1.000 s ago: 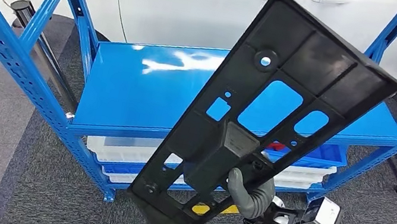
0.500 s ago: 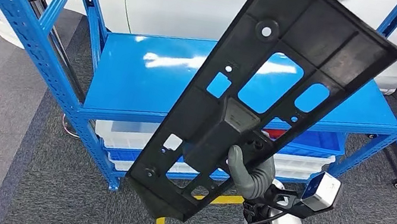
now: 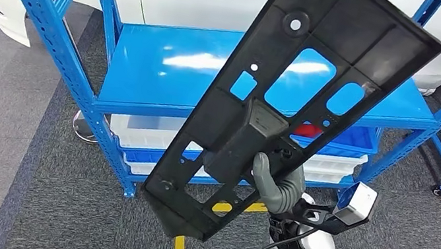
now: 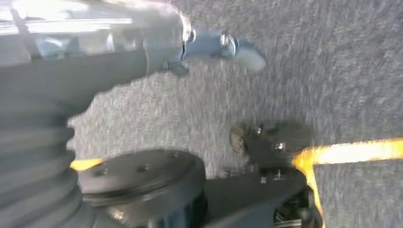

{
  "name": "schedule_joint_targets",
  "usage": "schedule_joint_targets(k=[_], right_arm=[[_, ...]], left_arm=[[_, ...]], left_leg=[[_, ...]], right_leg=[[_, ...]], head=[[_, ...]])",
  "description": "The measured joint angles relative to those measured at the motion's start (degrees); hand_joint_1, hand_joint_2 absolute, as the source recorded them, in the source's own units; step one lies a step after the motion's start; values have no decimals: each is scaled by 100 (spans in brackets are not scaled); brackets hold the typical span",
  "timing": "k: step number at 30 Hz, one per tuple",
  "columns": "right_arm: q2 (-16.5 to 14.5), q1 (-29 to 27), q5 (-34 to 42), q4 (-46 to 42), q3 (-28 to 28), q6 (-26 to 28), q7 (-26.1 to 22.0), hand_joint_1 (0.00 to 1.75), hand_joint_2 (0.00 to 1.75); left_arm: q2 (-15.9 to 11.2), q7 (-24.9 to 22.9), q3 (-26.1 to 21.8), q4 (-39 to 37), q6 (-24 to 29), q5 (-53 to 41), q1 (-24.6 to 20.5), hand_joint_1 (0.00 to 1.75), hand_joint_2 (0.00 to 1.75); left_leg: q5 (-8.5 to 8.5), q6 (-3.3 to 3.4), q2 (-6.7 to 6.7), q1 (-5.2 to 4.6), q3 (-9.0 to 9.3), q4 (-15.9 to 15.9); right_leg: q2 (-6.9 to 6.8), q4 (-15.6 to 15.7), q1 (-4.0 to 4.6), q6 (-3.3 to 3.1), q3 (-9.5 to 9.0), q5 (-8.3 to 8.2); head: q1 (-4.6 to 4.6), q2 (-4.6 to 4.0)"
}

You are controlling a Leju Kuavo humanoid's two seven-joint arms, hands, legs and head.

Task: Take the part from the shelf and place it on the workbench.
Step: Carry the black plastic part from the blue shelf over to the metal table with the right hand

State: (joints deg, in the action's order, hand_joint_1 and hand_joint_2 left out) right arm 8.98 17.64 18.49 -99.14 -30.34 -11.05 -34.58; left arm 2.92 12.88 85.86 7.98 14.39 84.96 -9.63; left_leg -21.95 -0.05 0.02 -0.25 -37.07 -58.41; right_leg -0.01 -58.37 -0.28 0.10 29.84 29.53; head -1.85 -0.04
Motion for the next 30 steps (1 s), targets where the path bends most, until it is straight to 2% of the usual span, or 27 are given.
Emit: schedule_joint_targets(k=[1,2,3,5,6,7,8,9,11,12,13,15,17,19,21,22,23,24,25,26,27,28,29,30], right_arm=[[1,8,0,2,-5,4,-1,155,175],[0,16,2,3,-11,13,-3,155,175],[-1,24,5,4,-18,26,-5,155,175],[-2,36,12,5,-35,63,-5,155,175],[-2,38,14,6,-45,85,3,155,175],[-2,42,15,7,-56,109,16,155,175],[-2,47,18,7,-66,137,33,155,175],[-2,57,26,7,-72,164,50,155,175],[-2,96,61,7,-78,202,71,155,175],[-3,119,84,7,-79,214,78,155,175],[-8,137,104,7,-82,225,85,155,175],[-27,157,125,6,-92,251,104,155,175],[-45,169,127,4,-102,268,126,155,175],[-53,190,127,3,-113,281,152,155,175],[-56,194,124,2,-130,314,190,155,175],[-56,189,117,2,-139,338,213,155,175],[-57,186,110,2,-148,362,231,155,175],[-57,188,103,2,-155,381,244,155,175],[-58,194,99,2,-161,389,250,155,175],[-58,200,99,3,-167,391,252,155,175],[-59,206,98,1,-172,391,251,155,175],[-59,208,96,-1,-177,391,253,155,175],[-59,207,94,-2,-181,392,255,155,175],[-59,208,92,-4,-184,393,256,155,175]], left_arm=[[-2,-2,0,0,1,2,1,0,175],[-3,-1,0,0,3,5,2,0,175],[-5,1,-1,0,7,8,3,0,175],[-6,5,-1,0,17,14,5,0,175],[-6,7,-1,0,23,15,8,0,175],[-6,9,-1,0,29,17,10,0,175],[-5,10,-1,0,36,19,12,0,175],[-5,10,-1,0,44,22,11,0,175],[-9,13,-1,0,61,38,4,0,175],[-13,17,-1,0,69,46,-1,0,175],[-16,23,-1,0,77,55,-2,0,175],[-18,35,-1,0,87,69,7,0,175],[-17,49,-1,0,91,84,16,0,175],[-15,72,-1,0,97,102,18,0,175],[-14,92,-1,0,99,119,32,0,175],[-14,96,-1,0,99,123,43,0,175],[-14,99,-1,0,98,127,52,0,175],[-14,101,-1,0,98,128,59,0,175],[-13,102,-1,0,96,128,60,0,175],[-13,102,-1,0,94,128,55,0,175],[-12,102,-1,0,92,127,46,0,175],[-12,102,-2,0,90,126,38,0,175],[-12,102,-2,0,89,125,33,0,175],[-13,102,-3,0,89,123,34,0,175]], left_leg=[[-28,-35,-2,7,-21,-26],[-140,-71,-4,13,-66,-130],[-332,-104,-6,25,-147,-342],[-819,-161,-6,49,-376,-1035],[-974,-181,-5,56,-469,-1368],[-1021,-190,-5,59,-487,-1561],[-966,-187,-5,59,-400,-1543],[-840,-168,-6,58,-196,-1295],[-624,-88,-7,37,389,-440],[-573,-52,-7,17,598,-112],[-567,-19,-7,-2,712,83],[-543,29,-6,-19,717,163],[-472,93,7,13,720,254],[-404,141,21,40,710,320],[-387,156,22,39,668,311],[-385,155,21,39,651,294],[-387,148,8,42,639,273],[-393,136,-12,46,631,247],[-408,114,-40,51,624,213],[-427,84,-72,52,603,176],[-443,53,-101,51,571,127],[-449,19,-128,52,532,90],[-443,-14,-153,54,494,70],[-432,-44,-181,60,469,58]], right_leg=[[-7,14,-9,-50,23,-35],[-15,29,-19,-100,52,-77],[-24,43,-29,-141,86,-122],[-32,39,-25,-178,179,-197],[-33,36,-20,-180,226,-233],[-33,32,-15,-179,273,-267],[-32,28,-10,-175,315,-298],[-31,26,-3,-168,348,-324],[-31,23,14,-144,389,-366],[-32,24,18,-120,397,-386],[-35,25,17,-92,403,-405],[-38,39,11,-24,410,-448],[-29,-43,16,38,465,-382],[-15,-522,6,83,691,-72],[-11,-1268,-16,115,1022,276],[-12,-1499,-28,129,1117,330],[-12,-1513,-42,141,1106,271],[-8,-1308,-58,152,989,120],[21,-927,-80,163,785,-81],[97,-554,-99,167,581,-209],[161,-270,-108,153,443,-288],[212,-112,-107,128,375,-308],[228,-85,-92,92,377,-281],[188,-79,-78,48,399,-295]], head=[[-1,0],[-1,0],[-1,0],[-1,0],[-1,0],[-1,0],[-1,0],[-1,0],[-1,0],[-1,0],[-1,0],[-1,0],[-1,0],[-1,0],[-1,0],[-1,0],[-1,0],[-1,0],[-1,0],[0,0],[-1,1],[-1,1],[-1,1],[-2,1]])
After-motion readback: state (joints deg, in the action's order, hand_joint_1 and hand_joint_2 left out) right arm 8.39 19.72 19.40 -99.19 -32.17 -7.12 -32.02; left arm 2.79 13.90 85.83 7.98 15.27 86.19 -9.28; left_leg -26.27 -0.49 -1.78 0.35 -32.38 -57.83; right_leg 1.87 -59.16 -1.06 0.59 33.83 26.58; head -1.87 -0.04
